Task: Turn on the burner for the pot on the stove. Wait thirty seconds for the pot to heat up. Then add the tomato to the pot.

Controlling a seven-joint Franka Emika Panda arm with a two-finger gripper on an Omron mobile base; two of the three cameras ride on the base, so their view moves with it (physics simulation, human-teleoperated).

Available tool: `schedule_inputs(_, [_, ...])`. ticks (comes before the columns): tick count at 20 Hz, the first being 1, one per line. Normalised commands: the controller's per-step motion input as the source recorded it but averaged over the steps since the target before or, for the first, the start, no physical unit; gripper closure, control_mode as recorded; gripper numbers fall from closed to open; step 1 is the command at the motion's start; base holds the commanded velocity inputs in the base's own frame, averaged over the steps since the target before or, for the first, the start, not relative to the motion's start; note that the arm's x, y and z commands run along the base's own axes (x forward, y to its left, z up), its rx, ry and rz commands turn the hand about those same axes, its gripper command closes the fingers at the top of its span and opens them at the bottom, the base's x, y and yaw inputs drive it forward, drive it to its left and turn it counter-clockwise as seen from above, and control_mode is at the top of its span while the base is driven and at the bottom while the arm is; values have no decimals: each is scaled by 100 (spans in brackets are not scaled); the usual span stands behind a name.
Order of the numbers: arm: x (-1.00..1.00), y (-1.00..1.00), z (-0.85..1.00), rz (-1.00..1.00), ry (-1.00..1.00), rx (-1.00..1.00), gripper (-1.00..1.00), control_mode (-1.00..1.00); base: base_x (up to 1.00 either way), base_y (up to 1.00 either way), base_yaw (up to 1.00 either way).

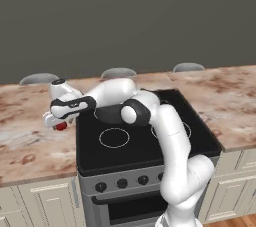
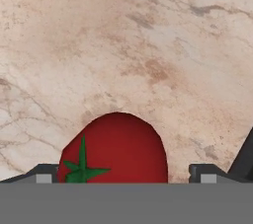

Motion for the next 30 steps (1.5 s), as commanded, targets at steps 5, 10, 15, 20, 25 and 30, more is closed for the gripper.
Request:
schedule_inputs(5, [-4,0,-18,0,0,0,100,-100,0,0,0])
schedule_inputs(10, [0,0,-7,0,0,0,100,-100,0,0,0])
schedule_inputs(15, [-8,-7,1,0,0,0,100,-100,0,0,0])
schedule_inputs(20, [-11,-22,65,0,-1,0,100,-100,0,0,0])
schedule_inputs(25, [-17,-30,100,0,-4,0,100,-100,0,0,0])
schedule_inputs(30, [-22,-39,100,-2,-2,0,100,-100,0,0,0])
